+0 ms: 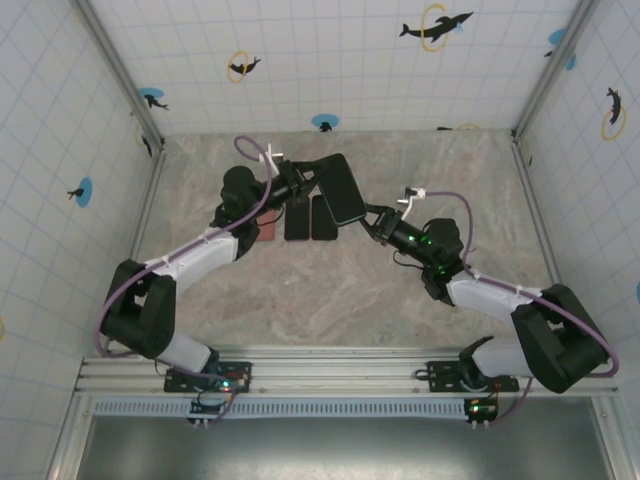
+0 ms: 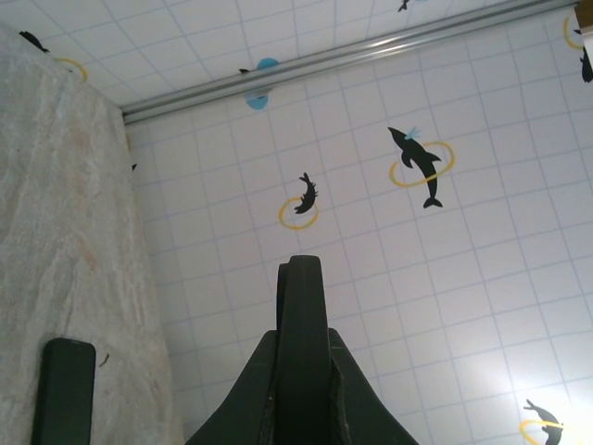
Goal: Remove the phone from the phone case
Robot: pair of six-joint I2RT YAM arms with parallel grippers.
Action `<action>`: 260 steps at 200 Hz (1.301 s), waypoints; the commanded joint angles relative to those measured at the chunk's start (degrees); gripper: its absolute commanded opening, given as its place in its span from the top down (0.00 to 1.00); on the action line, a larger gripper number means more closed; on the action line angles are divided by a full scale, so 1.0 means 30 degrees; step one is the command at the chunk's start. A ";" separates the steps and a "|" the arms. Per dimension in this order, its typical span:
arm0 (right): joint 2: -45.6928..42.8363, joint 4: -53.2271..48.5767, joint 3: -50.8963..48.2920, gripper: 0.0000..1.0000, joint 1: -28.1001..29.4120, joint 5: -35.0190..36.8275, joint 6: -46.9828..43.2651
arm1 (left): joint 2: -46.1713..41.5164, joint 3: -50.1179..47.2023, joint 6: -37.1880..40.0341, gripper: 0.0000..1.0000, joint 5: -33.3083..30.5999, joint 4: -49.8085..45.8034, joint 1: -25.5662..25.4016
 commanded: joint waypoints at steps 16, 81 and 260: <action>0.0271 0.2567 0.0399 0.92 0.0155 0.0343 0.1217 | 0.0634 0.0128 -0.0044 1.00 -0.0473 -0.0056 -0.0169; 0.0572 0.4586 -0.0654 1.00 -0.0073 0.1937 0.2310 | 0.1934 0.0709 -0.1154 0.87 -0.0483 0.0465 -0.0168; 0.0744 0.6986 -0.1168 1.00 -0.0901 0.5810 -0.0205 | -0.0499 0.0168 -0.0796 0.28 -0.3609 -0.3594 -0.1506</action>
